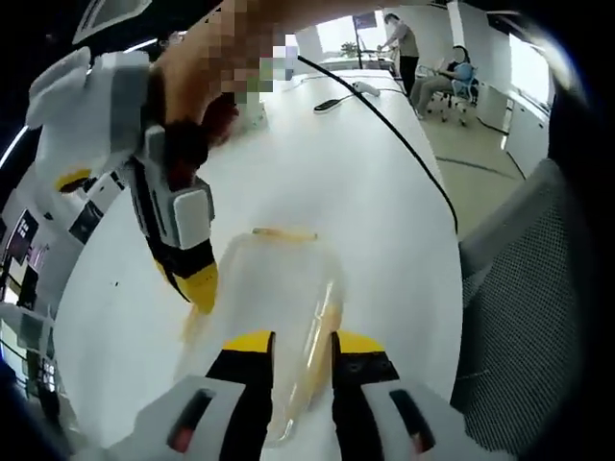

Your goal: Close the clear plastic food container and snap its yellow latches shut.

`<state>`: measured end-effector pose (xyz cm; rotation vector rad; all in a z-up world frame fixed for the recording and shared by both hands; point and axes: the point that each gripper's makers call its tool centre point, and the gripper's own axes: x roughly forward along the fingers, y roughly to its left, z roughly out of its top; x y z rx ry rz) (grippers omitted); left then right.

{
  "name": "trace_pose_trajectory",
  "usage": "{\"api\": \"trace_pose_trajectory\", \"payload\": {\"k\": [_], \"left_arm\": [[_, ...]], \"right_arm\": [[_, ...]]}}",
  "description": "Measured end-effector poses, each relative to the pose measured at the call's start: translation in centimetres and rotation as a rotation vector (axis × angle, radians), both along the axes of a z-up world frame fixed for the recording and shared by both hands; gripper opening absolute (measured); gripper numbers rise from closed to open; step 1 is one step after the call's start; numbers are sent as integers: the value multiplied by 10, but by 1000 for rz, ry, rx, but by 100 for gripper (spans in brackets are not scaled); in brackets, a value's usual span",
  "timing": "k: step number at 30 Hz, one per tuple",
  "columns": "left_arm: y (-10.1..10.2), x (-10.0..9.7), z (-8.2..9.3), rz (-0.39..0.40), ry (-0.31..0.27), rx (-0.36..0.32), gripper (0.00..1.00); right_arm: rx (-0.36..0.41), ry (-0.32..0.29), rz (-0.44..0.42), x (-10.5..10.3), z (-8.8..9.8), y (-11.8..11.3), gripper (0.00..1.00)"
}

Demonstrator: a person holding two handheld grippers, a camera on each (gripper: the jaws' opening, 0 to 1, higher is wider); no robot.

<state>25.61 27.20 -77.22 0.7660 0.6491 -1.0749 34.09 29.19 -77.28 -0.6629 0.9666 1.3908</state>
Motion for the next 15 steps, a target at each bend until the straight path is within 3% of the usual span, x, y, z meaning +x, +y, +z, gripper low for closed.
{"api": "trace_pose_trajectory", "payload": {"k": [5,11,15], "left_arm": [[-2,2,2,-31,-7,-16,18],[-3,2,1,-70,-11,21,18],[-4,4,1,-80,-7,58,21]], "right_arm": [[-34,18,64,-2,0,1,12],[-78,16,155,-3,0,3,12],[-129,64,179,-10,-4,2,21]]}}
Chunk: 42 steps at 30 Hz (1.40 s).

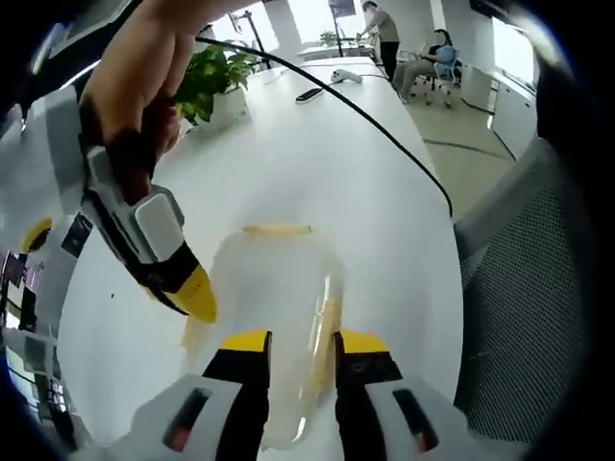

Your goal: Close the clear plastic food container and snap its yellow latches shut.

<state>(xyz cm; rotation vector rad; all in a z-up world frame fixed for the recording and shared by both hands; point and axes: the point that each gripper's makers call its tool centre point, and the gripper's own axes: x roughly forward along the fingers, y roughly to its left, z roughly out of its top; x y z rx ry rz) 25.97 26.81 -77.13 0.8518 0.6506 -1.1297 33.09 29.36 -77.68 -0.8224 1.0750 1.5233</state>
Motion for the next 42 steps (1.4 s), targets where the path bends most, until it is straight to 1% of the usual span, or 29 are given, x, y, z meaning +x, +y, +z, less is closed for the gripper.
{"api": "trace_pose_trajectory", "payload": {"k": [2,6,7,9,10,12,13,14,16,17,18,19,23,24,25,26,27,29,31,32,33,34,35,36,37,39,42], "left_arm": [[1,2,-1,-5,-4,19,23],[2,2,-2,-33,-14,43,24],[2,1,-3,-54,-26,61,24],[2,-1,-5,-87,-31,83,28],[2,-2,-6,-120,-49,108,29],[4,2,-6,-168,-118,153,27],[3,-1,-9,-142,-89,134,27],[4,1,-8,-131,-85,134,27],[3,2,-7,-133,-86,133,27],[3,2,-7,-129,-87,132,27],[3,2,-8,-126,-89,129,27],[3,2,-8,-117,-91,120,26],[4,3,-9,-116,-101,100,26],[4,4,-9,-116,-103,88,26],[4,4,-10,-117,-101,70,26],[4,4,-10,-119,-103,65,26],[3,4,-10,-116,-103,64,26],[2,4,-11,-106,-116,80,25],[1,4,-12,-97,-127,93,25],[1,5,-12,-93,-135,88,23],[6,2,-11,-73,-123,84,23],[11,0,-3,-94,-139,98,23],[10,1,-3,-106,-157,101,23],[7,3,-8,-105,-161,89,23],[6,4,-9,-84,-151,53,24],[4,5,-10,-93,-153,60,24],[2,6,-10,-92,-135,72,25]], "right_arm": [[-13,-2,5,1,0,1,22],[-27,0,15,1,0,0,22],[-33,4,13,2,-1,0,22],[-54,10,10,1,-1,1,22],[-62,8,15,1,-2,1,22],[-91,14,9,2,-3,1,22],[-105,21,4,2,-4,1,22],[-108,27,1,2,-4,1,22],[-119,50,-12,3,-5,0,22],[-113,52,12,2,-5,-1,22],[-114,54,16,2,-5,-1,21],[-120,64,3,2,-5,-1,21],[-140,69,1,1,-6,-1,20],[-134,101,19,-3,-6,2,19],[-148,100,-23,-1,-4,2,19],[-141,100,-14,0,-3,3,19],[-138,118,-23,1,-4,2,19],[-128,137,-41,1,-4,1,20],[-127,132,-41,0,-5,1,20],[-129,124,-36,-2,-5,1,20],[-133,122,-35,-2,-5,1,20],[-138,122,-41,-1,-5,1,20],[-140,124,-42,-1,-5,0,20],[-141,124,-42,-1,-5,0,20],[-143,124,-42,-1,-6,0,20],[-151,119,-47,0,-6,0,21],[-168,106,-52,-1,-7,0,22]]}}
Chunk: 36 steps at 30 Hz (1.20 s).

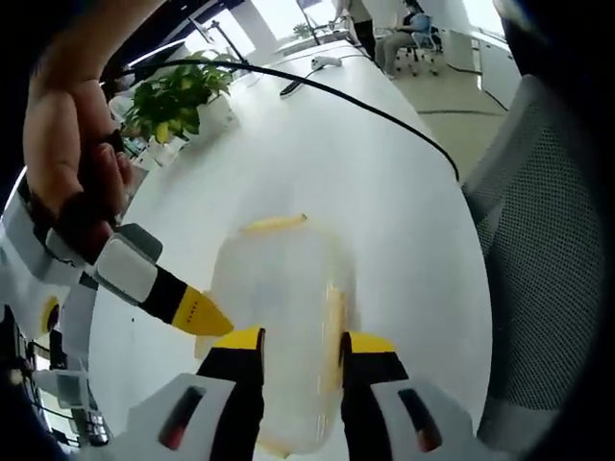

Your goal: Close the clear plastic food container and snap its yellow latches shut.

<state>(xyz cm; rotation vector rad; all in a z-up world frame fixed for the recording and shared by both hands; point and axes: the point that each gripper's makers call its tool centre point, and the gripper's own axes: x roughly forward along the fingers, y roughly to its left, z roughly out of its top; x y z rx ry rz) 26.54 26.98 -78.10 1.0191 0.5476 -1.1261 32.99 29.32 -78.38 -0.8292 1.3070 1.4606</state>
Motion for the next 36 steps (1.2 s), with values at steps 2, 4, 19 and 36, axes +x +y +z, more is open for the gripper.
{"api": "trace_pose_trajectory", "payload": {"k": [2,4,19,36], "left_arm": [[0,0,1,3,9,4,25],[1,-1,0,6,13,-3,25],[-1,-1,2,35,0,-22,26],[-9,-22,2,85,188,-154,60]], "right_arm": [[-12,-9,-2,-1,0,0,23],[-20,-19,-2,-1,-1,0,23],[63,-50,-27,-1,1,-3,24],[277,-197,-183,-1,8,-3,26]]}}
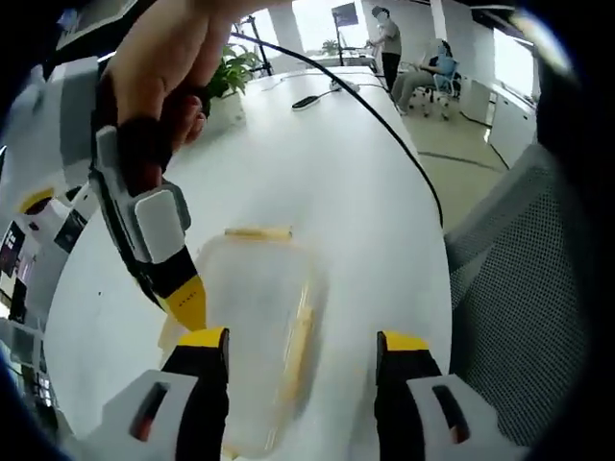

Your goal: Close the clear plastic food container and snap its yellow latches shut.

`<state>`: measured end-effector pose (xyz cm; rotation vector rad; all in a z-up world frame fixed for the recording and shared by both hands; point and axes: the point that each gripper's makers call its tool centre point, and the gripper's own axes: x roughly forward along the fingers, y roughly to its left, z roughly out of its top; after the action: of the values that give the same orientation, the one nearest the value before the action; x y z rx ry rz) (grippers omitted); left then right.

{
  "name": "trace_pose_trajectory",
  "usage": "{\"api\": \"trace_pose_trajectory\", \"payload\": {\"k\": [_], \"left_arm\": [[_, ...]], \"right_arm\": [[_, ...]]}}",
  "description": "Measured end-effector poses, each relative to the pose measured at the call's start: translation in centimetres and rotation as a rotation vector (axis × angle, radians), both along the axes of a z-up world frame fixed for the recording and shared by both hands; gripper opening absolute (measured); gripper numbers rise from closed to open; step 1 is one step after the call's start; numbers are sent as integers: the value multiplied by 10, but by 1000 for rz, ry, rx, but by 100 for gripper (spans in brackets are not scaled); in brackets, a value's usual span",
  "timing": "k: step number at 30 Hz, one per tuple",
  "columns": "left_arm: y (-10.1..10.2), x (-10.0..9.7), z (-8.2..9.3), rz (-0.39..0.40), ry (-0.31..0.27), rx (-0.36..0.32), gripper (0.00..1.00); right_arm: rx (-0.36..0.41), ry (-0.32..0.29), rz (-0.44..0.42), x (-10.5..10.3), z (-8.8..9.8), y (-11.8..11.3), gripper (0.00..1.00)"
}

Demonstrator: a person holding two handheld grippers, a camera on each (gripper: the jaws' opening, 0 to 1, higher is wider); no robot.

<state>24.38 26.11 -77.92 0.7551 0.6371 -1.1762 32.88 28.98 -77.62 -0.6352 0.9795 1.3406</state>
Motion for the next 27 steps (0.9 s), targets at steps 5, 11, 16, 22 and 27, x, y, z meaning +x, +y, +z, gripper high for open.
{"api": "trace_pose_trajectory", "payload": {"k": [5,11,16,22,27], "left_arm": [[-4,-17,-4,-47,60,-3,80],[-2,-28,-8,-115,49,56,94],[3,-23,5,-70,98,39,78],[17,-17,11,-96,102,67,84],[34,-5,3,-135,57,186,88]], "right_arm": [[-14,-93,57,-3,2,4,25],[10,-205,42,5,6,7,46],[33,-187,-56,7,11,-8,56],[19,-180,-23,-8,14,-21,59],[15,-158,47,-30,12,-21,64]]}}
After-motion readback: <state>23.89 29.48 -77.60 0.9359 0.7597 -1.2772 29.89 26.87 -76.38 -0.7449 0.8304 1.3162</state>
